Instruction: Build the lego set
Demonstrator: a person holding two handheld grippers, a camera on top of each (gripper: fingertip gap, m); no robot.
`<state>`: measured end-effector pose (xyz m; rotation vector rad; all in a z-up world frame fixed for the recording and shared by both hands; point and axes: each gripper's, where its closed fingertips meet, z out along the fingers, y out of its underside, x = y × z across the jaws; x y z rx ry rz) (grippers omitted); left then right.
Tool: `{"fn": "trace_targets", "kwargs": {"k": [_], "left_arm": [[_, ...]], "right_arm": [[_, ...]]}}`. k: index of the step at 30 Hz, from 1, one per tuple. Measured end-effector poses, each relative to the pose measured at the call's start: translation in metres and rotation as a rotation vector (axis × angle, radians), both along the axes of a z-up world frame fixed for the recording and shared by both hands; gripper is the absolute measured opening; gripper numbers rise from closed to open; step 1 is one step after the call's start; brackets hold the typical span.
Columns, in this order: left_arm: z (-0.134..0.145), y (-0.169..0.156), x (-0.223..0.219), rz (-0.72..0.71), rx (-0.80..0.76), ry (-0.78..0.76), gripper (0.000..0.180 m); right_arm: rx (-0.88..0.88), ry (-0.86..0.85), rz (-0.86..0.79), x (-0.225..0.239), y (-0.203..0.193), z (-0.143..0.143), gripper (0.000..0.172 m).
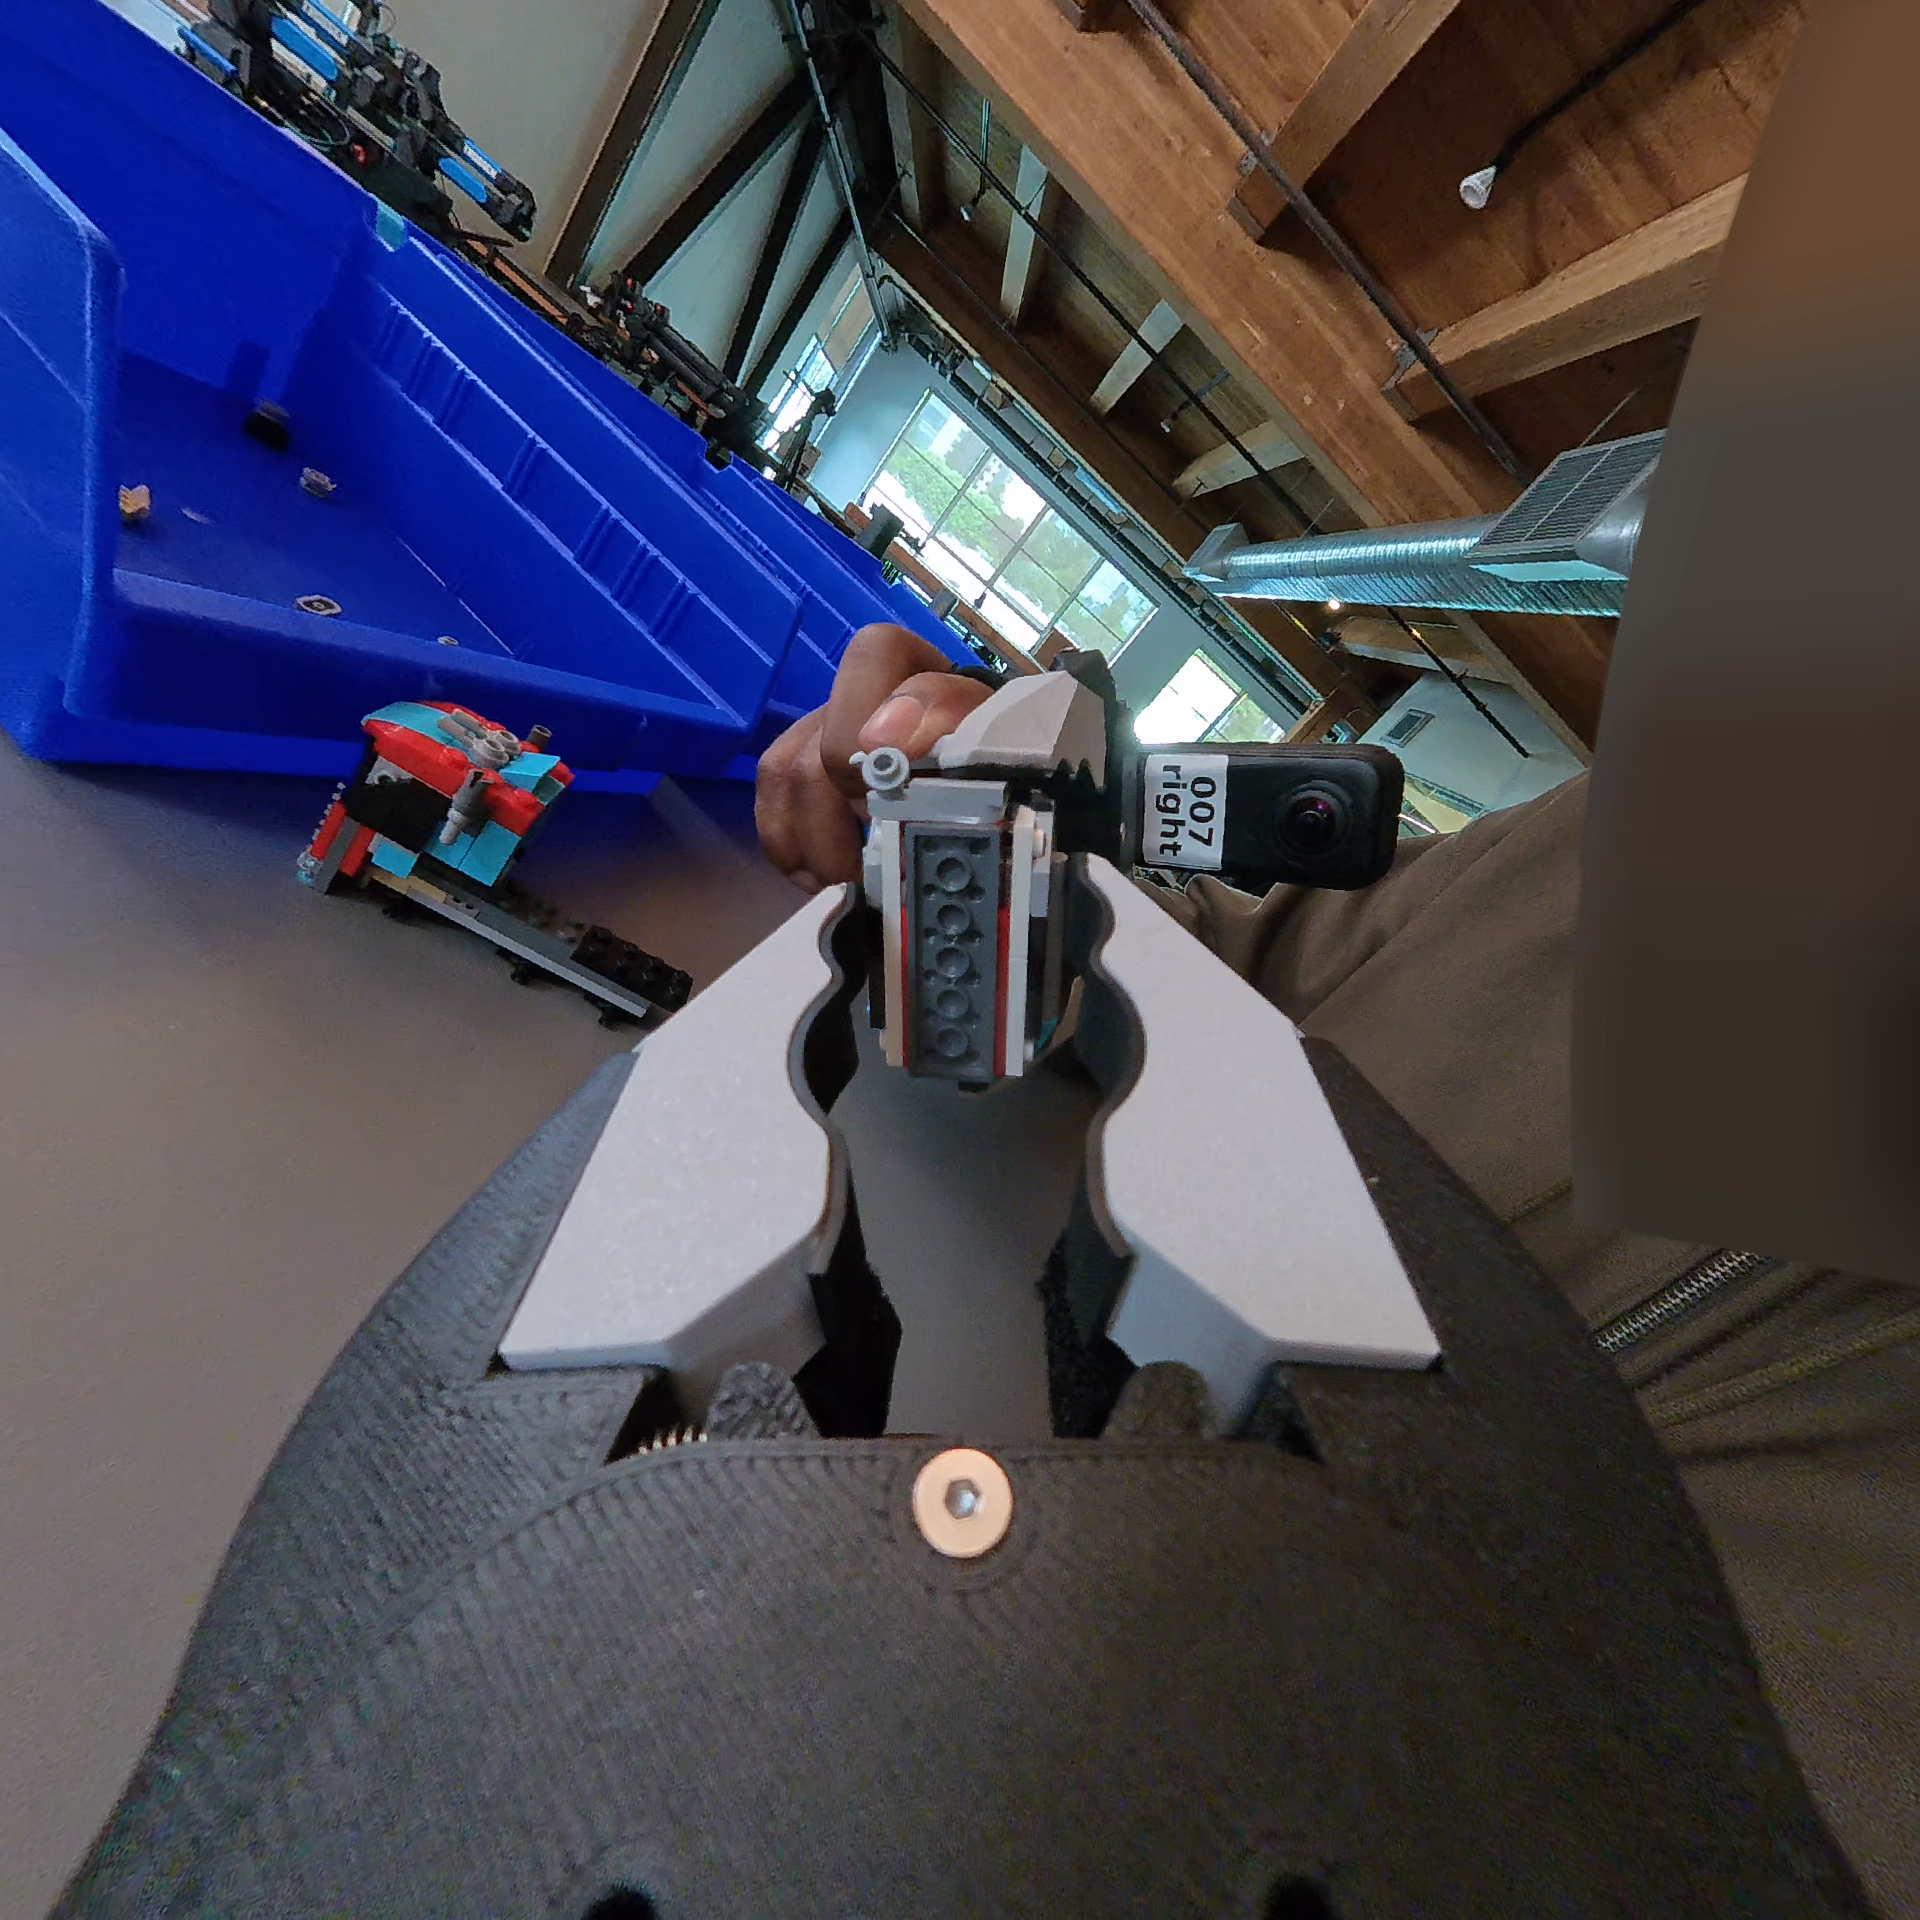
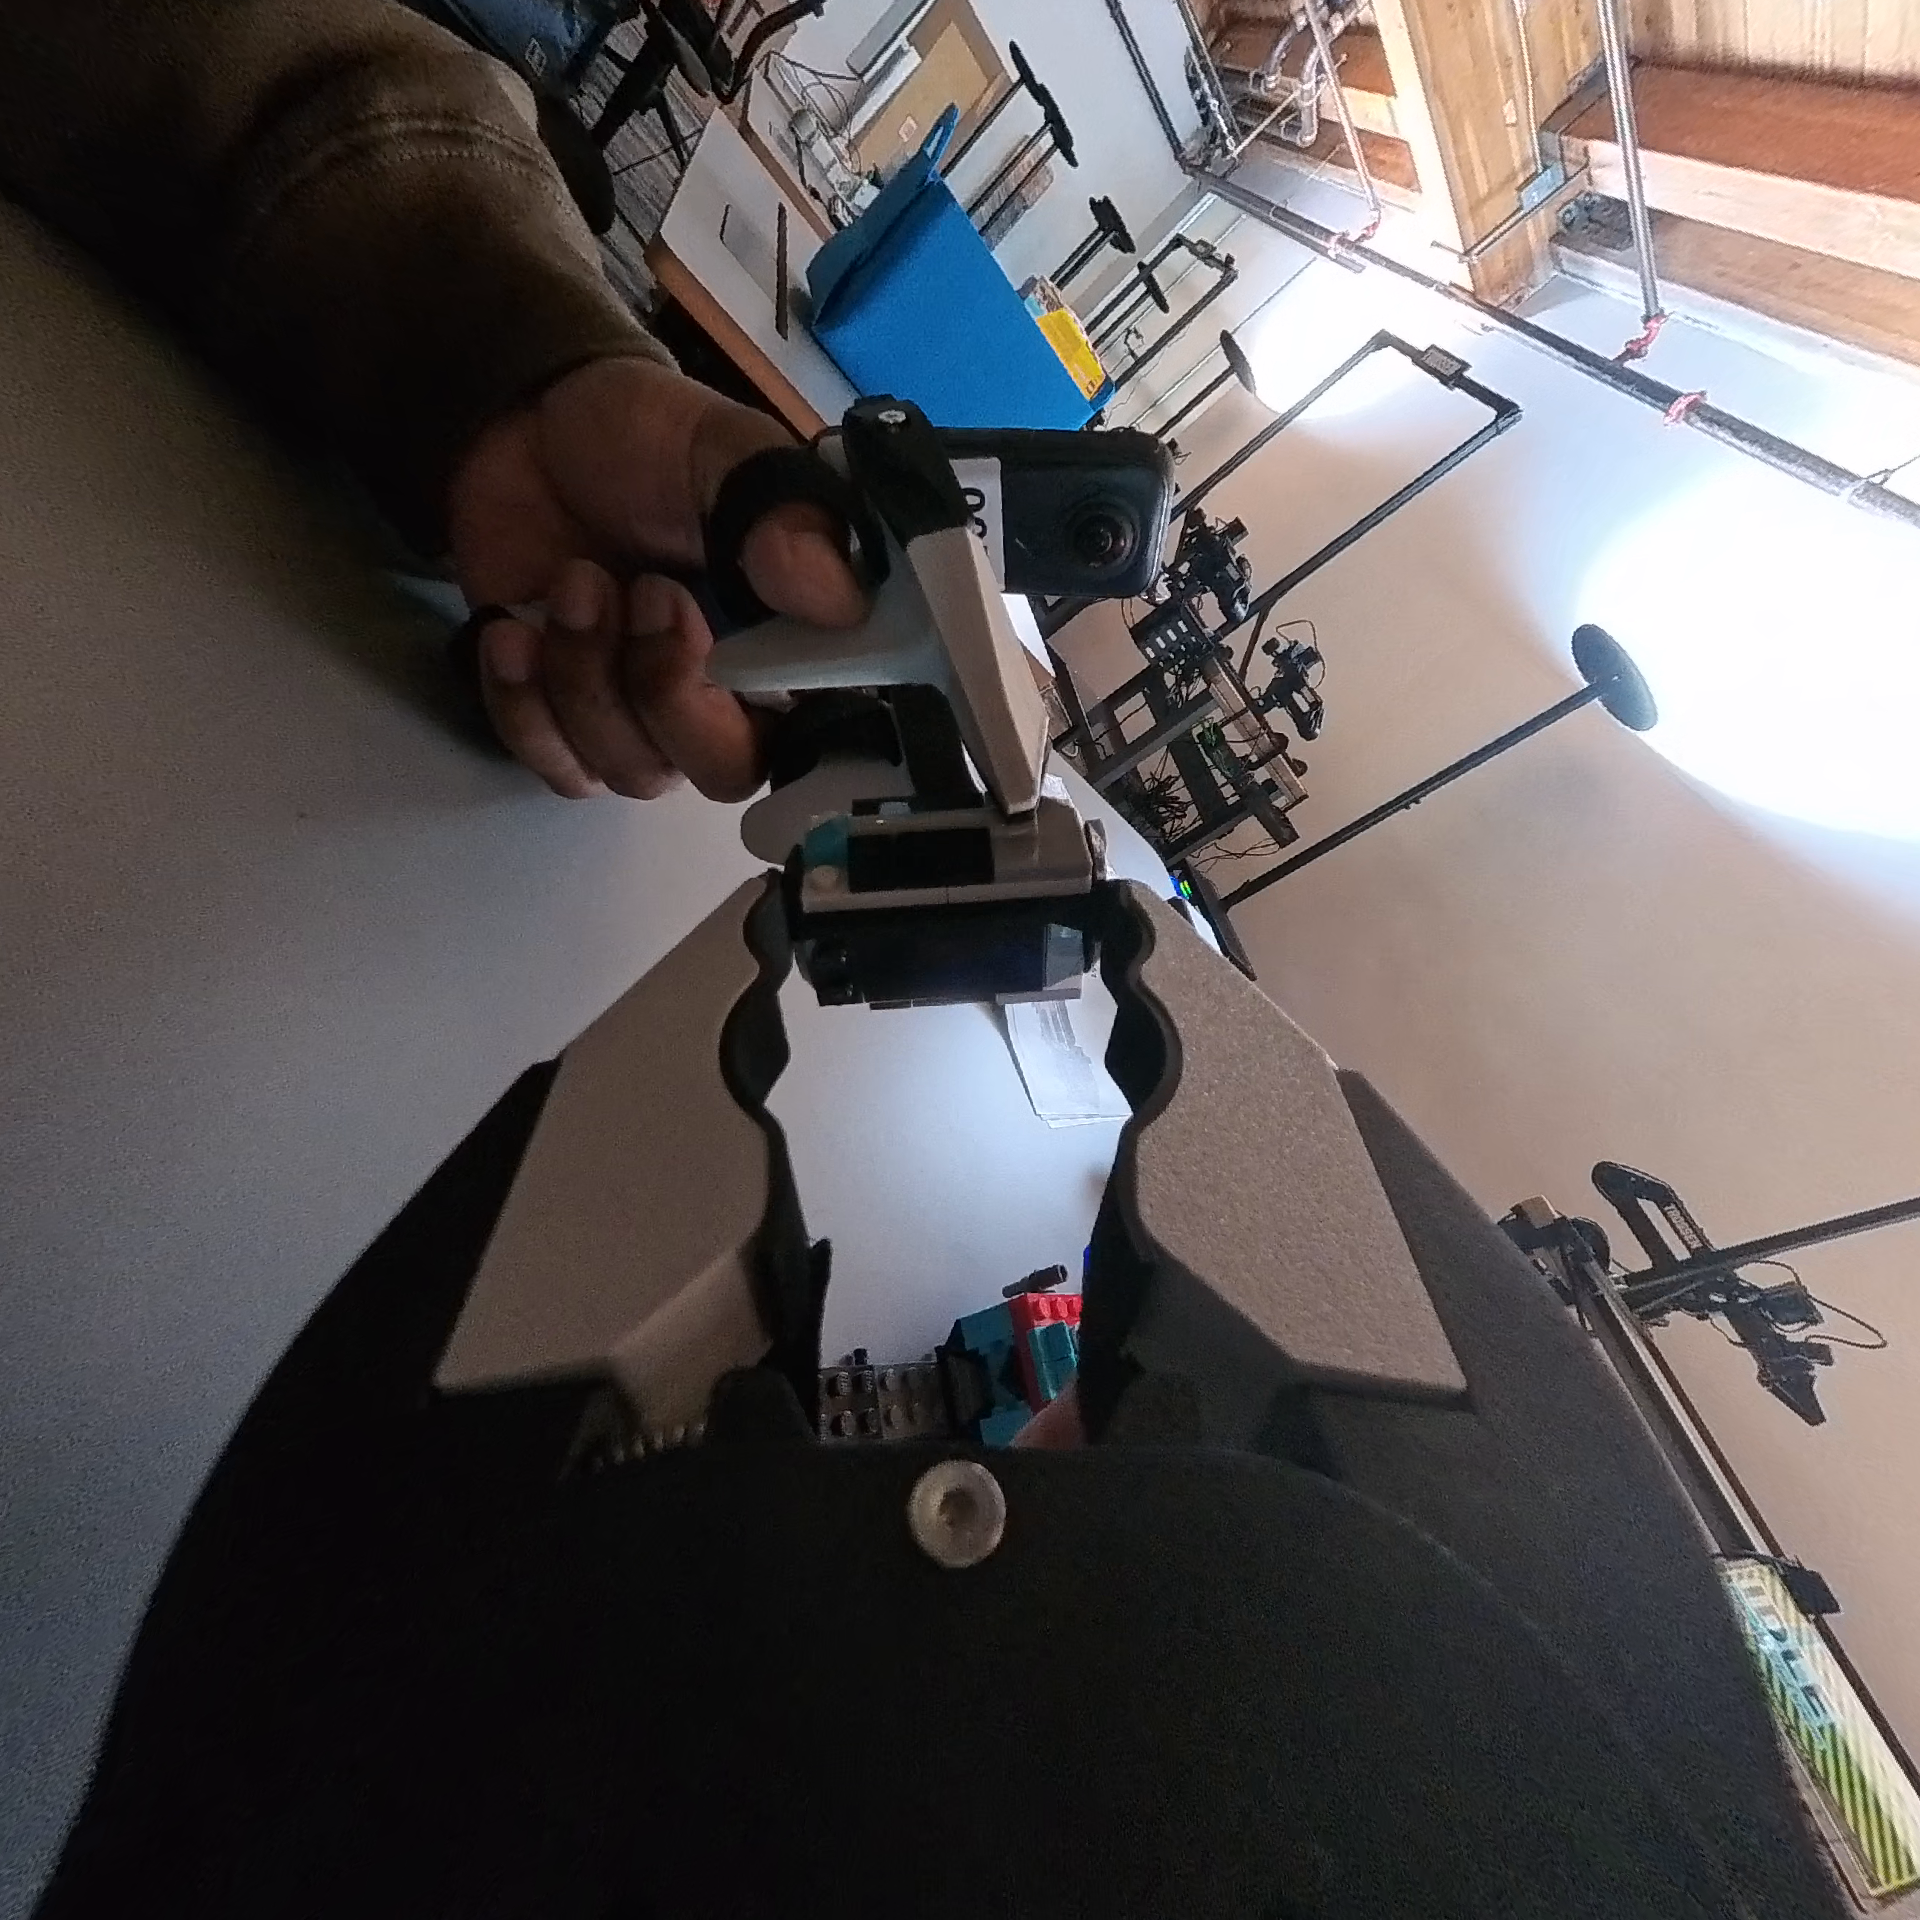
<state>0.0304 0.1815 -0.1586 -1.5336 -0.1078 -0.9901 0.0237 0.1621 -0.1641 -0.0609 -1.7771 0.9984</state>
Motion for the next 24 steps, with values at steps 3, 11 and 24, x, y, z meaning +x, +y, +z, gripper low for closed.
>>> {"fn": "trace_targets", "kwargs": {"k": [3,11,24], "left_arm": [[-0.001,0.0,0.0,0.0,-0.003,0.003,0.039],[-0.002,0.0,0.0,0.001,-0.008,0.005,0.039],[-0.005,0.0,0.015,-0.076,-0.034,0.013,0.042]], "right_arm": [[0.001,-0.004,0.003,0.001,0.0,0.0,0.062],[0.001,-0.008,0.004,0.001,0.0,-0.001,0.062],[-0.043,0.006,0.01,0.002,-0.004,0.002,0.063]]}}
